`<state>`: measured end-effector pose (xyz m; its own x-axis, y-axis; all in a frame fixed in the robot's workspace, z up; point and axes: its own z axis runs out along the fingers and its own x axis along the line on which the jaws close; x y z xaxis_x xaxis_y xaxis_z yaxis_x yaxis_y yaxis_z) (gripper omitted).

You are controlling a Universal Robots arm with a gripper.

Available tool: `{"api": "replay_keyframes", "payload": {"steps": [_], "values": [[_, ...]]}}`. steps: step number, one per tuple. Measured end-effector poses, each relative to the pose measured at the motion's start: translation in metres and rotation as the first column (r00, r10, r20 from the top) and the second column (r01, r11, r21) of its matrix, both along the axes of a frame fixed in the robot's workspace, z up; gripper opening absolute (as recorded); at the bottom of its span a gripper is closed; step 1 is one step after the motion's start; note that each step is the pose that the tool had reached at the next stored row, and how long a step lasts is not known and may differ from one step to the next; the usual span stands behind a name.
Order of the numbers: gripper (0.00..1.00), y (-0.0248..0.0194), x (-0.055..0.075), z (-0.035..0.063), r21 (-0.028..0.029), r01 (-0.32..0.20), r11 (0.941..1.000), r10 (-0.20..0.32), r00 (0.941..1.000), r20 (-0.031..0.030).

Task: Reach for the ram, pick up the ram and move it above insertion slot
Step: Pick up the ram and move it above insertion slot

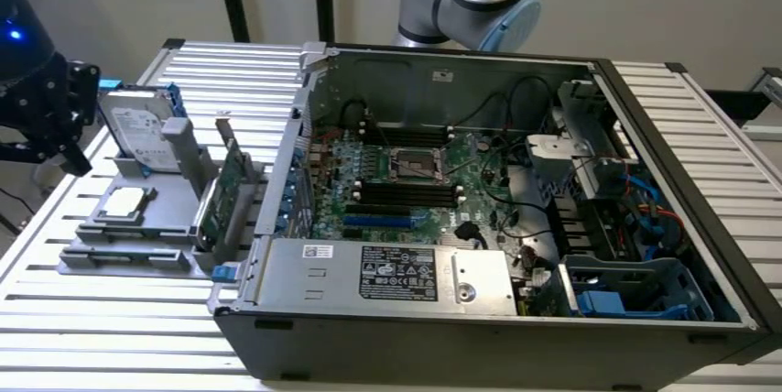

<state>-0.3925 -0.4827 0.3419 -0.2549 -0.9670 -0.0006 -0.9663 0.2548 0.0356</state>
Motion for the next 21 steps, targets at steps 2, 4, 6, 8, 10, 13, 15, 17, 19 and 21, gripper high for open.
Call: {"api": "replay_keyframes", "payload": {"steps": [2, 4, 6, 8, 10, 13, 15, 17, 19, 21], "values": [[0.11, 0.0000, 0.000, -0.0004, 0.0001, -0.036, 0.9994, 0.036, 0.9994, 0.0019], [0.11, 0.0000, 0.000, -0.0008, -0.0001, -0.073, 0.9973, 0.073, 0.9973, 0.0042], [0.11, 0.0000, 0.000, -0.0012, -0.0003, -0.109, 0.9940, 0.109, 0.9940, 0.0070], [0.11, 0.0000, 0.000, -0.0016, 0.0000, -0.142, 0.9898, 0.142, 0.9898, 0.0082], [0.12, 0.0000, 0.000, -0.0015, 0.0001, -0.149, 0.9889, 0.149, 0.9888, 0.0082], [0.24, 0.0000, 0.000, -0.0033, -0.0004, -0.151, 0.9886, 0.151, 0.9885, 0.0141], [0.30, -0.0003, 0.000, -0.0066, -0.0009, -0.152, 0.9884, 0.152, 0.9883, 0.0171], [0.36, -0.0009, -0.001, -0.0101, -0.0011, -0.152, 0.9884, 0.152, 0.9882, 0.0174], [0.36, -0.0013, -0.002, -0.0138, -0.0012, -0.152, 0.9884, 0.152, 0.9882, 0.0176], [0.36, -0.0017, -0.003, -0.0175, -0.0012, -0.153, 0.9883, 0.153, 0.9881, 0.0176]]}}
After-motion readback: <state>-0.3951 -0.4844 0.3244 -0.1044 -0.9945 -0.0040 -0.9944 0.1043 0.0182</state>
